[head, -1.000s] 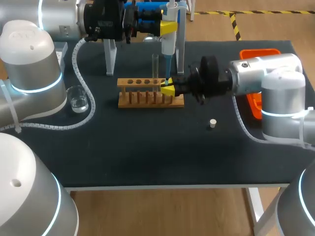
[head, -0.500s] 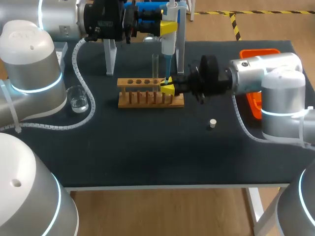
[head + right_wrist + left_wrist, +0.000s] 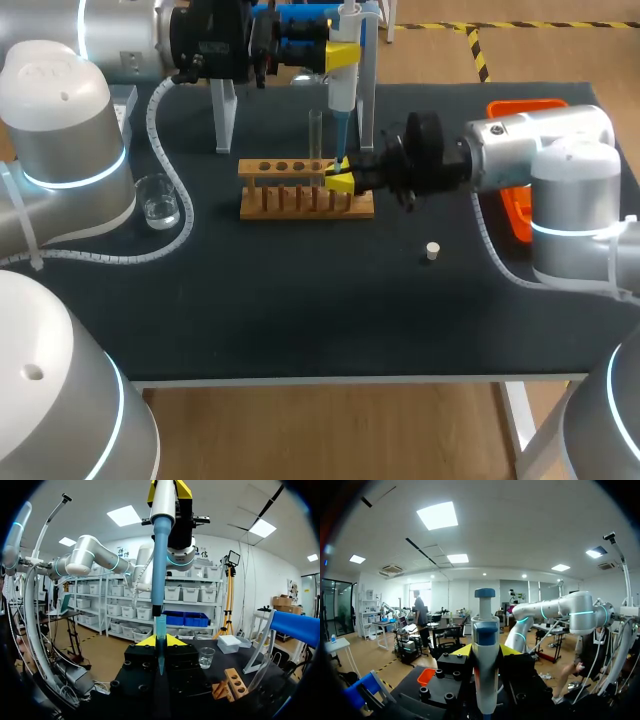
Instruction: Invert the test tube, pick up the pipette, mount the tip to pipette, aspirate from beaker and dispense into the tube, eject the tip, return the pipette, and cap with the stopper.
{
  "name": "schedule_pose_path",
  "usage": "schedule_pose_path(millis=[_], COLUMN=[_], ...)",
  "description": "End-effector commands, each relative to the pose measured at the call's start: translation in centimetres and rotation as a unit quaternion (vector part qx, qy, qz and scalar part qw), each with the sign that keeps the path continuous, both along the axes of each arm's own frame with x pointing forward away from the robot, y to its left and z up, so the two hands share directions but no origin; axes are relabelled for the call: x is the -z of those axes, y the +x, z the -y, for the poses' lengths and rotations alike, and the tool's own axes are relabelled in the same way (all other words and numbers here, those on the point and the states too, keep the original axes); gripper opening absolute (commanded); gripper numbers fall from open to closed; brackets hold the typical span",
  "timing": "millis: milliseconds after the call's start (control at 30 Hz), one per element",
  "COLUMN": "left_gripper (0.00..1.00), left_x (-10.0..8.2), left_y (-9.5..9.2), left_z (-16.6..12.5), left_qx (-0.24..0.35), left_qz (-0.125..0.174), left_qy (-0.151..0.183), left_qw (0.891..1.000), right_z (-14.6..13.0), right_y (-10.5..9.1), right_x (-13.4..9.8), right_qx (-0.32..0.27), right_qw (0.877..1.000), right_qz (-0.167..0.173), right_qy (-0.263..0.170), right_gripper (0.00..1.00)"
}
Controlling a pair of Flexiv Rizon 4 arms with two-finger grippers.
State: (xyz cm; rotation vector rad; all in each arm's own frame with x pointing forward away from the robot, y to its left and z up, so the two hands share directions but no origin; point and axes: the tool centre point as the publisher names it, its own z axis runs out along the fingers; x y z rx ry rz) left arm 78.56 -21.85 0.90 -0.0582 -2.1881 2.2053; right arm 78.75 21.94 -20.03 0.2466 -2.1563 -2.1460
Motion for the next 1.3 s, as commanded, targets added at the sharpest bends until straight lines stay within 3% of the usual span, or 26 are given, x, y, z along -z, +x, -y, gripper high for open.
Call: schedule_pose_path(millis=[33, 1300], left_gripper=[0.0, 0.0], left_x=[0.04, 0.04], left_y=[0.01, 0.01], left_z=[-0.09, -0.09], left_qx=[0.001, 0.001], left_qz=[0.0, 0.0], left_qy=[0.0, 0.0], left_qw=[1.0, 1.0], right_z=[0.29, 0.34], right_y=[-0.23, -0.43], right_x=[-0.21, -0.43], right_qx=[0.003, 0.002], right_qw=[1.0, 1.0], right_qz=[0.001, 0.003], right_qy=[0.0, 0.007], right_gripper=[0.0, 0.0])
